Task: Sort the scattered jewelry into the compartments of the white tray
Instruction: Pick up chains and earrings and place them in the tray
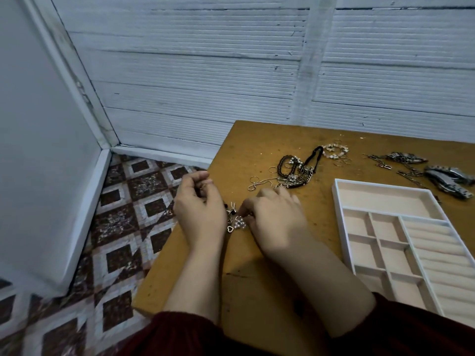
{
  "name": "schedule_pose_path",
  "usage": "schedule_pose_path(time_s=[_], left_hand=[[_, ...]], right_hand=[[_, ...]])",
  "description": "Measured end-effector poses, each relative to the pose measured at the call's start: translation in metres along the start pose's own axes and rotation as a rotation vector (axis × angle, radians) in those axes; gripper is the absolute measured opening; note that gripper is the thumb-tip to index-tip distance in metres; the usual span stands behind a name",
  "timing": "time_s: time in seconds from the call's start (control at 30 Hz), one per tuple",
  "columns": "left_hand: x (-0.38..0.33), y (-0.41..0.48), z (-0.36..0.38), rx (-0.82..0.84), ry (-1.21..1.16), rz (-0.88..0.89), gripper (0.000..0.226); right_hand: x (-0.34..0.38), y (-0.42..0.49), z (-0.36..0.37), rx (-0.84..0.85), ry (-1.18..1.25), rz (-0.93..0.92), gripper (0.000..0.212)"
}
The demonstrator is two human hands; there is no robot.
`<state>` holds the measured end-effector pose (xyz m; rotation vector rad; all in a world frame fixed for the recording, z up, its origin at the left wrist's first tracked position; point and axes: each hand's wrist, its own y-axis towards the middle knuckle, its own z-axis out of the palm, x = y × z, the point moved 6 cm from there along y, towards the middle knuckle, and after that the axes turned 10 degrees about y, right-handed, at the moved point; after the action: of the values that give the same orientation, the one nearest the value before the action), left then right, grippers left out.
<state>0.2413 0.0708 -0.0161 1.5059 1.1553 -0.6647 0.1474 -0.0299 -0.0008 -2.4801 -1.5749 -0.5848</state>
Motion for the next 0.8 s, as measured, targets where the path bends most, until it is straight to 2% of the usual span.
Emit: schedule_pose_path(time_s=[0.37, 0.57, 0.7, 0.8], left_hand=[[-0.002, -0.002, 0.002, 0.034, -0.007, -0.019, 0.018], [-0.001, -0.002, 0.003, 0.065, -0.01, -0.044, 0.016], [-0.001, -0.002, 0.004, 0.086, -0.01, -0.059, 0.015], [-0.001, -0.003, 0.004, 0.091, -0.004, -0.056, 0.014]], right_hand=[[-0.011, -0.01, -0.01, 0.033, -0.057, 0.053, 0.019], [-0.014, -0.014, -0.008, 0.018, -0.095, 0.036, 0.023], [-0.019, -0.014, -0.016, -0.058, -0.028, 0.065, 0.024], [-0.023, -0.015, -0.032, -0.145, 0.094, 0.077, 0.014]])
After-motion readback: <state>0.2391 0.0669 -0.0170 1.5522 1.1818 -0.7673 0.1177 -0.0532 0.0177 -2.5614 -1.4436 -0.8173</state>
